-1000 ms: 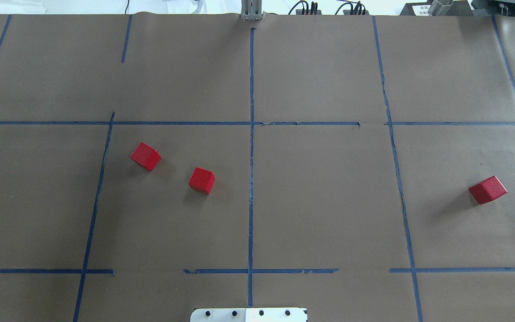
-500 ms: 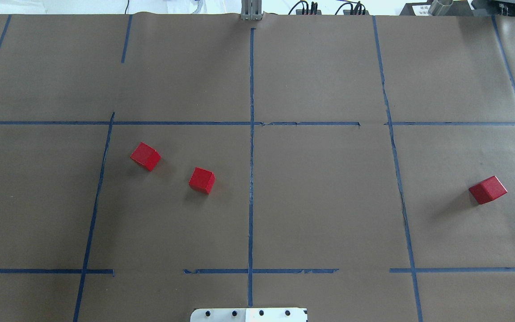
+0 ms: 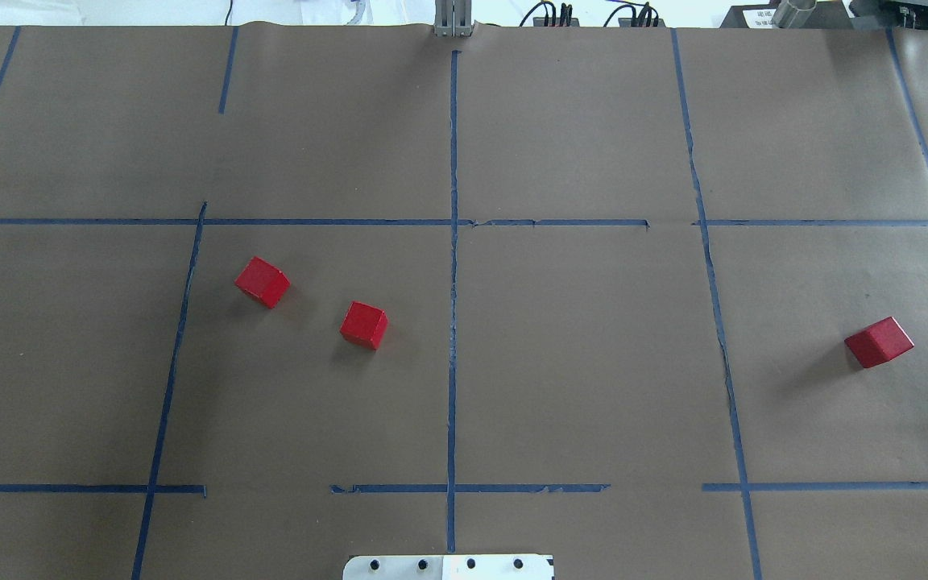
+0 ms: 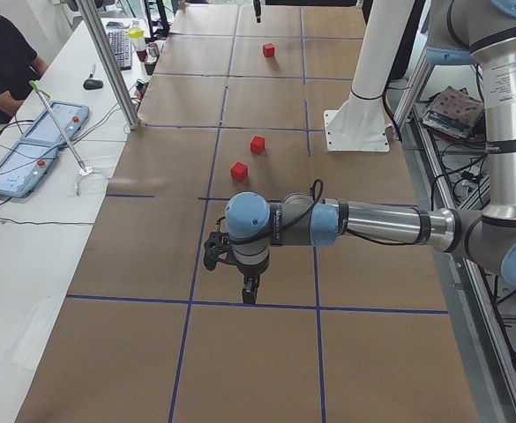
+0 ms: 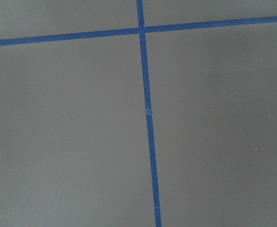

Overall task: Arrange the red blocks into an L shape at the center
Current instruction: 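Grasp the lone red cube with the right gripper and lift it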

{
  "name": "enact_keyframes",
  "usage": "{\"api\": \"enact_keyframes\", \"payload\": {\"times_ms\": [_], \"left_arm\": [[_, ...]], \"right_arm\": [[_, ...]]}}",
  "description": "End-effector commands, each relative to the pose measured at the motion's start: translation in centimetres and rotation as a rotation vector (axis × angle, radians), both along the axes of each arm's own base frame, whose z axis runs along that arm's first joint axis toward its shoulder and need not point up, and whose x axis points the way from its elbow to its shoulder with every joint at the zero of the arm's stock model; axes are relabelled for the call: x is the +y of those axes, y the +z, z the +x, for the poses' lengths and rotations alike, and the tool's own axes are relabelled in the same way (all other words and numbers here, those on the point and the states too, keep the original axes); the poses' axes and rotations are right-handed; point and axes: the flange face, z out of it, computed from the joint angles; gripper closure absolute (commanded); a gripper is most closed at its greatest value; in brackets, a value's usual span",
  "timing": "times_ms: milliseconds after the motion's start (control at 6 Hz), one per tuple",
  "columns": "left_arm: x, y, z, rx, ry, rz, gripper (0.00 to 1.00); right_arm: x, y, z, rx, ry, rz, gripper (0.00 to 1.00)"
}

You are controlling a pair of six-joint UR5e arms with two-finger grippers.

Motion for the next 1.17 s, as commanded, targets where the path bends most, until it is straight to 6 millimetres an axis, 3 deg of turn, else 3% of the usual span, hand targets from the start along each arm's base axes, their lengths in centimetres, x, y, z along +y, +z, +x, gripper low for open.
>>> {"api": "enact_keyframes", "payload": {"times_ms": [0, 167, 333, 500, 667, 1000], "left_arm": [[0.0, 0.0, 0.0, 0.0, 0.0, 0.001, 0.0], [0.0, 0.0, 0.0, 0.002, 0.0, 0.001, 0.0], [0.0, 0.0, 0.0, 0.0, 0.0, 0.001, 0.0], [0.0, -0.2, 0.0, 0.0, 0.0, 0.003, 0.0], [0.0, -0.1, 0.0, 0.0, 0.0, 0.001, 0.0], [0.0, -0.1, 0.0, 0.0, -0.001, 0.0, 0.0]], "right_arm": [[0.4, -0.8, -5.1, -0.003, -0.084, 0.08, 0.0], [0.9, -1.1, -7.8, 0.054, -0.123, 0.114, 0.0], [1.4, -2.1, -9.3, 0.123, -0.097, 0.13, 0.0], [2.0, -2.2, -10.1, 0.11, -0.081, 0.134, 0.0], [3.9, -0.7, -9.7, 0.079, -0.088, 0.196, 0.0], [4.6, -0.5, -11.2, 0.066, -0.1, 0.186, 0.0]]}}
